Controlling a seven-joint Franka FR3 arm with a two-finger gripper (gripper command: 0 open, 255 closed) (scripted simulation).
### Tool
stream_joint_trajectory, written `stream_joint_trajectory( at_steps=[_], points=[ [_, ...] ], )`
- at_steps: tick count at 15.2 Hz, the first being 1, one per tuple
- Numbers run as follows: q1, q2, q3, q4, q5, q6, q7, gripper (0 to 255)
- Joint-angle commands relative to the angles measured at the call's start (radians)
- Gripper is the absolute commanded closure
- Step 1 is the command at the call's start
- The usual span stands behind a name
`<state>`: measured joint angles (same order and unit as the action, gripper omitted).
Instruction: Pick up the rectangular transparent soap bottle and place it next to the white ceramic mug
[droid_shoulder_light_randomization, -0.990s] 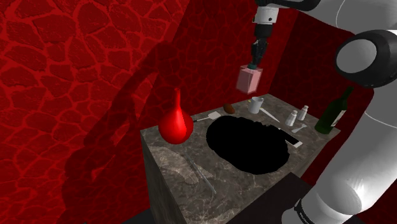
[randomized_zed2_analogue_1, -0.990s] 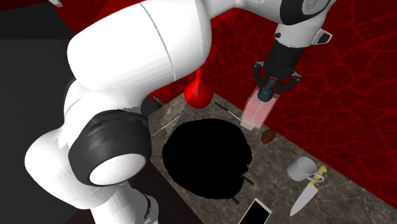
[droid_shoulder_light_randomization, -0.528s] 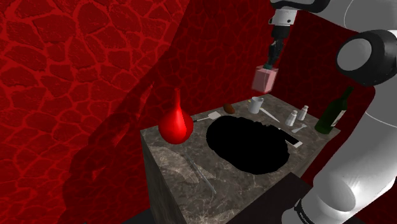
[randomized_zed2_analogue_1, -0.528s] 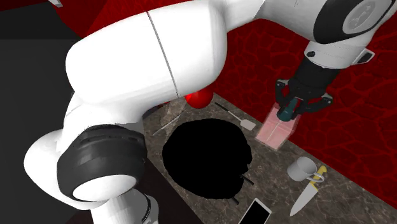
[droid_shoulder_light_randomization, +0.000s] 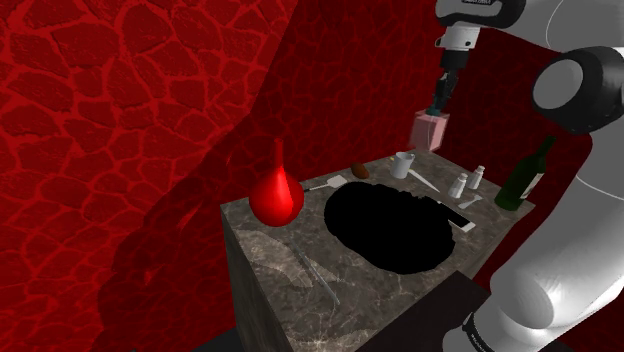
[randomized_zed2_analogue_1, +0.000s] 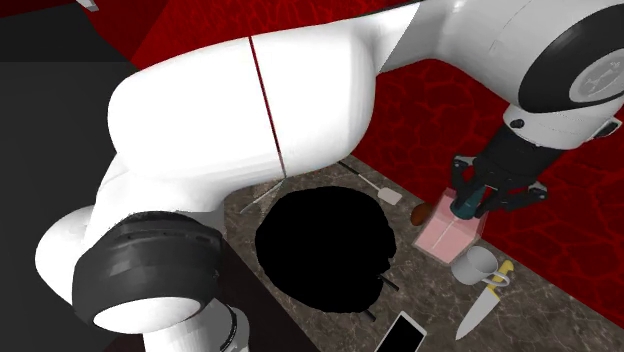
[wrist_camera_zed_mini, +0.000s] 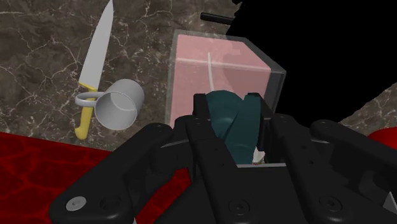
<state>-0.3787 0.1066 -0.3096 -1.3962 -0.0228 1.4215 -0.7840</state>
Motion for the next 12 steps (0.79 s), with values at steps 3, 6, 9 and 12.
stream_joint_trajectory(
  at_steps=[3,6,9,12],
  points=[
    [0.002,-0.02,0.001,-0.081,-0.006,0.063,0.004,255],
    [0.004,-0.032,0.002,-0.136,-0.009,0.107,0.008,255],
    [0.006,-0.041,0.003,-0.188,-0.012,0.15,0.012,255],
    [0.007,-0.047,0.004,-0.236,-0.013,0.192,0.015,255]
  ],
)
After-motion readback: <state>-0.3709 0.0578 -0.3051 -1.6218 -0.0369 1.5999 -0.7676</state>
